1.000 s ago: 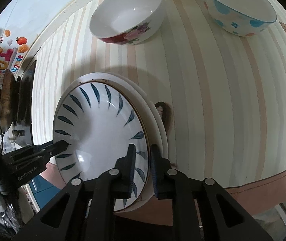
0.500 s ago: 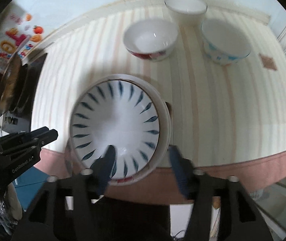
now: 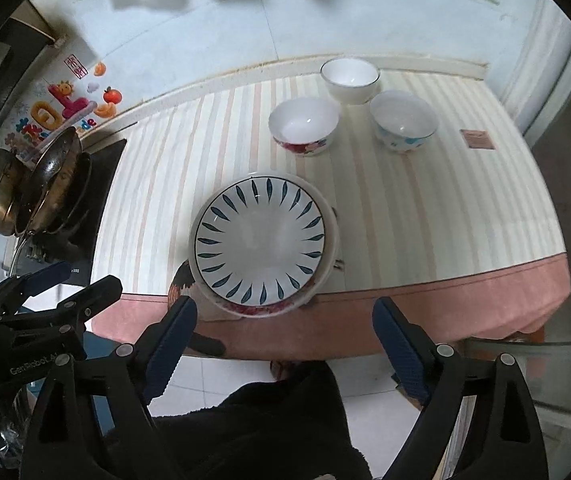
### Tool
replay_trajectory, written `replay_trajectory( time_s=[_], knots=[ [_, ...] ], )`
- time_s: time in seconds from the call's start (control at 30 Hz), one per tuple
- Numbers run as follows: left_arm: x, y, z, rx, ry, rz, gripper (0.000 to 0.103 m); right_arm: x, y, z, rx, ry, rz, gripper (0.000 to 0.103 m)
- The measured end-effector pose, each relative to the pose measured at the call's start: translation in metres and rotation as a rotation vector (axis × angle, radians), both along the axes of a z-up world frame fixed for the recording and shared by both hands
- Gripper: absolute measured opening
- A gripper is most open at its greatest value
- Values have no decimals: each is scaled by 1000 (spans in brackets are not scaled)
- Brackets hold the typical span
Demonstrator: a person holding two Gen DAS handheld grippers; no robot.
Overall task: Organize plates and bowls
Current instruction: 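Open both grippers and pull them back from the stack, then reach both grippers to the plain white bowl and pinch its rim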
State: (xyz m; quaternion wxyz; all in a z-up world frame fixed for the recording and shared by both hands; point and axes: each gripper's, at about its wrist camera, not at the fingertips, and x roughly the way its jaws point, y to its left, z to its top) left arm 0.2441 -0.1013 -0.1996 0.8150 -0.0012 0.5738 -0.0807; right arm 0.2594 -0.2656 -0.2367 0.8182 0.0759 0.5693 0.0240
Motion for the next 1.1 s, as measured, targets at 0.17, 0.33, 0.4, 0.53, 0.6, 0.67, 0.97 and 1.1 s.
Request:
replay_trajectory(
  time_s=[0.17,0.33,0.4,0.53,0.6,0.67,0.97,1.1],
  knots=[
    [-15,-3,8,-22,-2,-14,92,-25,6,20,-21,-29,6,93],
    [-22,-9,15,-12,-17,-21,92,-34,8,30,-4,-45,18,93],
    [-21,-11,18,-12,-23,-18,92,-34,7,30,7,-46,18,93],
    [-7,-18,18,4,-46,-11,92,-19,-9,26,63,-51,14,94],
    [9,-21,17,8,-71,2,92,-1,-22,19,114,-51,9,94],
    [32,-23,13,2,-81,27,92,23,-40,8,153,-54,-8,94],
    [193,-33,-60,-133,84,114,58,180,-110,-82,285,45,-76,84],
    [248,-50,-101,-118,173,112,42,235,-112,-117,297,93,-58,61]
  ],
)
